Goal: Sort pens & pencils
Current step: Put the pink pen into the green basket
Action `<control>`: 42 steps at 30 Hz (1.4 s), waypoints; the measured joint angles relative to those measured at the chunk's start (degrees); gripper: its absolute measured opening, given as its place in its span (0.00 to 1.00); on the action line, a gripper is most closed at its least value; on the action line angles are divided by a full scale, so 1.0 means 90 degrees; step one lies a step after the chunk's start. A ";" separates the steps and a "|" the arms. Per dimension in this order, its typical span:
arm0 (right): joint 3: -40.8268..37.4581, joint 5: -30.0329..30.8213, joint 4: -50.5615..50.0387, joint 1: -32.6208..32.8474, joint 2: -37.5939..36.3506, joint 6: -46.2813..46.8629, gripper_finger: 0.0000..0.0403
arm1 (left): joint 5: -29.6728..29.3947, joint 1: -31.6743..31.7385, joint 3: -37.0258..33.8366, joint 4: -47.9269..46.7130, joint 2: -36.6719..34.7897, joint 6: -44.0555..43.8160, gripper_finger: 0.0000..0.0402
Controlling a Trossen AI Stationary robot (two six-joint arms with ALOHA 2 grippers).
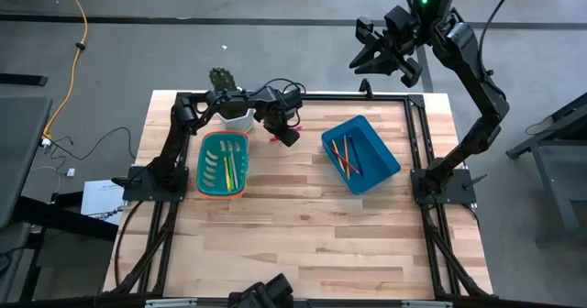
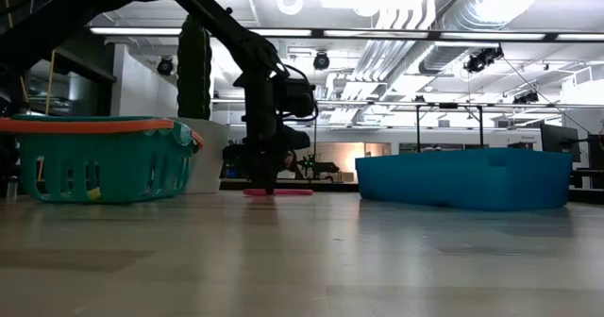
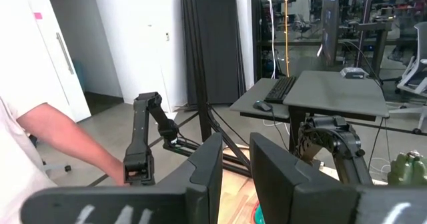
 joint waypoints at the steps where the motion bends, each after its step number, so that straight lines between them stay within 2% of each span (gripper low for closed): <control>1: 0.0000 0.0000 -0.0002 0.0000 0.0000 0.0000 0.17 | 0.0003 0.0000 0.0000 -0.0004 0.0000 0.0003 0.22; 9: 0.0000 0.0000 -0.0002 0.0000 0.0000 -0.0002 0.17 | 0.0095 -0.0005 0.0000 -0.0012 0.0000 0.0018 0.06; 17: 0.0000 0.0031 -0.0003 0.0000 0.0000 -0.0003 0.17 | 0.0267 -0.0058 0.0119 -0.0132 0.0033 0.0140 0.14; 22: 0.0000 0.0073 -0.0005 0.0000 0.0000 -0.0005 0.17 | 0.0255 -0.0203 0.0559 -0.0284 0.0053 0.0322 0.11; 27: 0.0000 0.0087 -0.0007 0.0000 0.0000 -0.0005 0.17 | -0.0037 -0.0246 0.1121 -0.0630 0.0042 0.0578 0.08; 42: 0.0000 0.0090 -0.0012 0.0000 0.0000 -0.0005 0.17 | -0.0738 -0.0765 0.2926 -0.2349 0.0015 0.1177 0.07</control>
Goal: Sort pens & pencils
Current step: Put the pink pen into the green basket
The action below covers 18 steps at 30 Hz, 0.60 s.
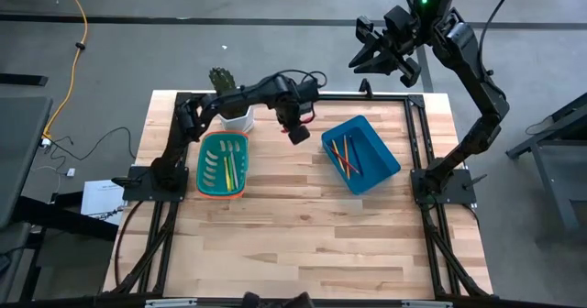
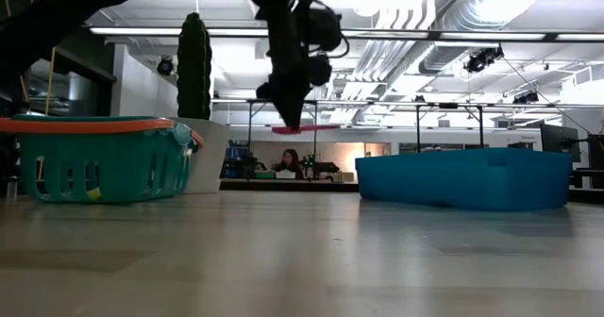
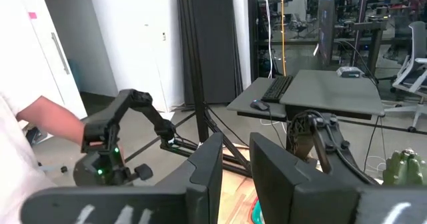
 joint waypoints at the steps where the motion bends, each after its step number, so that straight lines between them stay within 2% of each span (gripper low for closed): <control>1: 0.0000 0.0001 0.0000 0.0000 0.0000 0.0000 0.17 | 0.0000 -0.0039 0.0096 -0.0093 0.0000 0.0010 0.07; 18: 0.0000 0.0000 -0.0036 0.0000 0.0000 0.0001 0.17 | -0.0325 -0.0668 0.1192 -0.1356 -0.0007 0.0343 0.07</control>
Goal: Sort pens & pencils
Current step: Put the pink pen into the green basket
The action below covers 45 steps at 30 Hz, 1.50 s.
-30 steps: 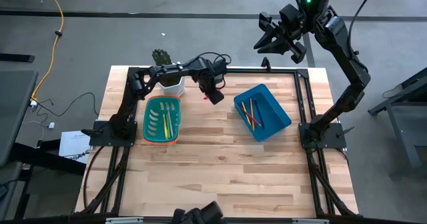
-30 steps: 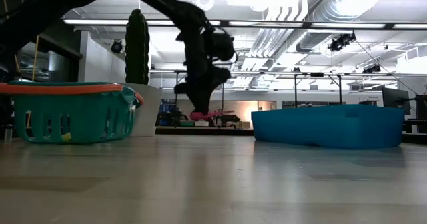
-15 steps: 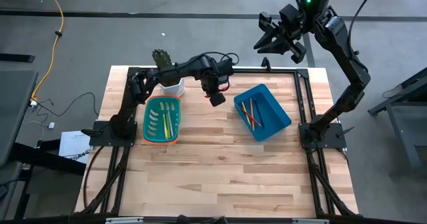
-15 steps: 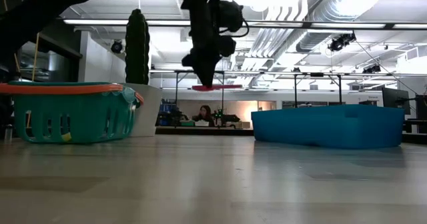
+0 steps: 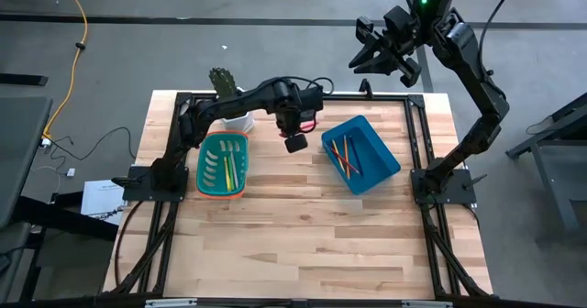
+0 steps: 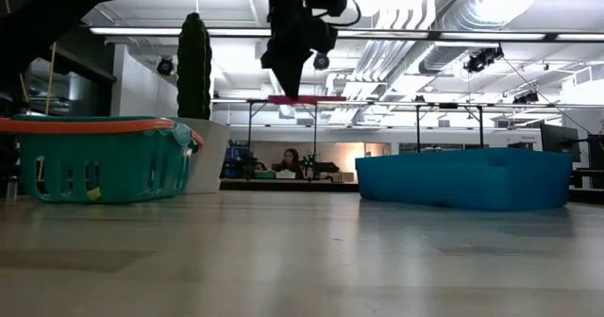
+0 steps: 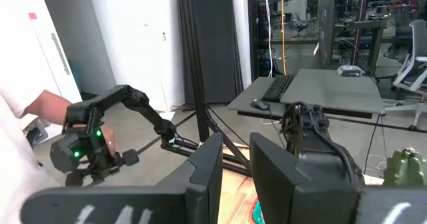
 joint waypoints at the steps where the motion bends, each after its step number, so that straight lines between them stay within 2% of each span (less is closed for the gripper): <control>1: 0.0000 0.0000 -0.0001 0.0000 0.0000 -0.0001 0.17 | -0.0001 0.0001 0.0068 -0.0086 0.0000 0.0010 0.08; 5: 0.0000 0.0000 0.0002 0.0000 0.0000 -0.0001 0.17 | -0.0041 -0.0002 0.0452 -0.0544 0.0000 0.0068 0.07; 9: 0.0000 0.0000 0.0004 -0.0002 0.0000 0.0001 0.17 | -0.0016 -0.0021 0.0665 -0.0522 -0.0146 0.0161 0.07; 23: 0.0000 0.0000 0.0009 -0.0001 0.0000 -0.0004 0.17 | -0.0092 -0.0026 0.0552 -0.0513 -0.1443 0.0223 0.08; 31: 0.0000 0.0181 0.0021 0.0000 0.0000 0.0082 0.17 | -0.0076 -0.0029 0.0443 -0.0512 -0.2055 0.0668 0.07; 36: 0.0000 0.0594 0.0188 0.0003 0.0000 0.0327 0.17 | 0.0086 -0.0026 -0.0214 -0.0506 -0.2728 0.1026 0.08; 45: 0.0000 0.1275 0.0696 0.0258 -0.0002 0.0895 0.17 | 0.0131 -0.0028 -0.2763 -0.0494 -0.4560 0.1002 0.07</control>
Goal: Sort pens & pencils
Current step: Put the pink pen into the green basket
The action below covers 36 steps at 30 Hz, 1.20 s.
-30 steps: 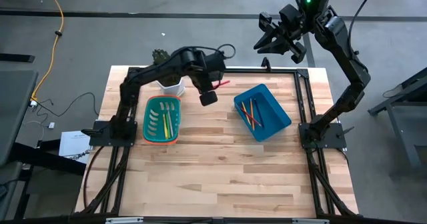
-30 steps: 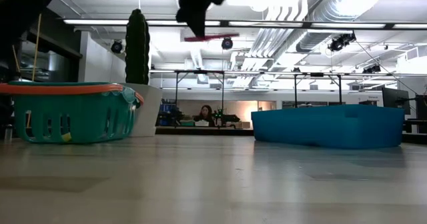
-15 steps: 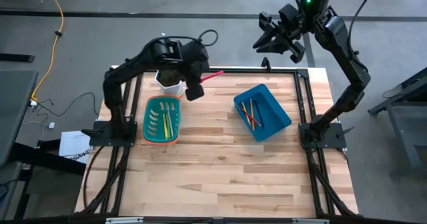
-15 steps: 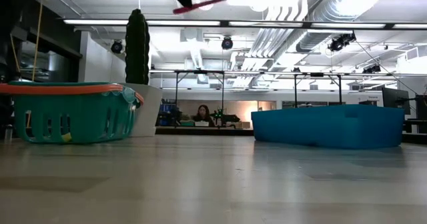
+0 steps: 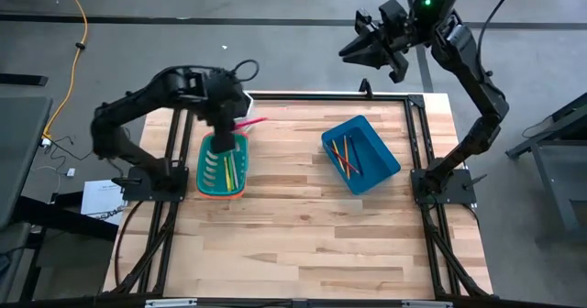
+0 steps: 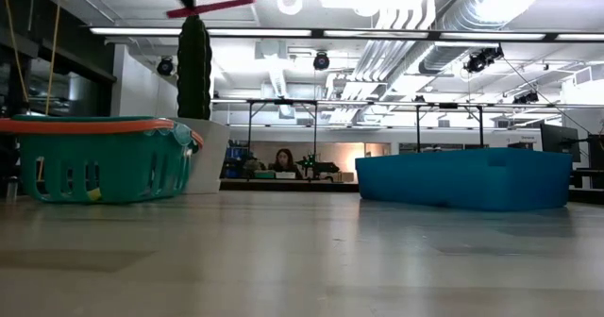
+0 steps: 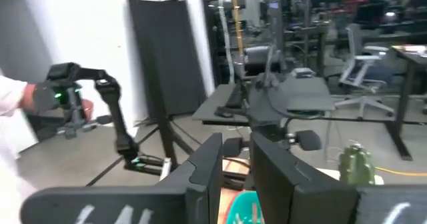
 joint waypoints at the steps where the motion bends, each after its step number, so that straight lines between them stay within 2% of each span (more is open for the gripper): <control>1: 0.0000 0.0163 0.0002 0.0065 0.0000 -0.0001 0.17 | -0.0005 0.0000 -0.0299 0.0054 -0.0199 -0.0036 0.08; 8: 0.0000 0.1136 -0.0014 0.0625 0.0002 -0.0021 0.17 | 0.0174 0.0002 -0.2360 0.1017 -0.1418 -0.0928 0.08; 13: 0.0000 0.1490 -0.0011 0.0937 0.0002 -0.0051 0.17 | 0.0283 -0.0003 -0.3587 0.1433 -0.1992 -0.1436 0.07; 17: 0.0000 0.1497 -0.0012 0.1012 0.0002 -0.0051 0.17 | 0.0412 -0.0003 -0.4382 0.1714 -0.2307 -0.1917 0.08; 26: 0.0000 0.1491 -0.0278 0.1008 0.0002 -0.0362 0.17 | 0.0705 -0.0003 -0.5817 0.2631 -0.2823 -0.3254 0.08; 36: 0.0000 0.1434 -0.1026 0.0949 0.0002 -0.1042 0.17 | 0.0718 0.0002 -0.6755 0.3429 -0.2887 -0.4594 0.08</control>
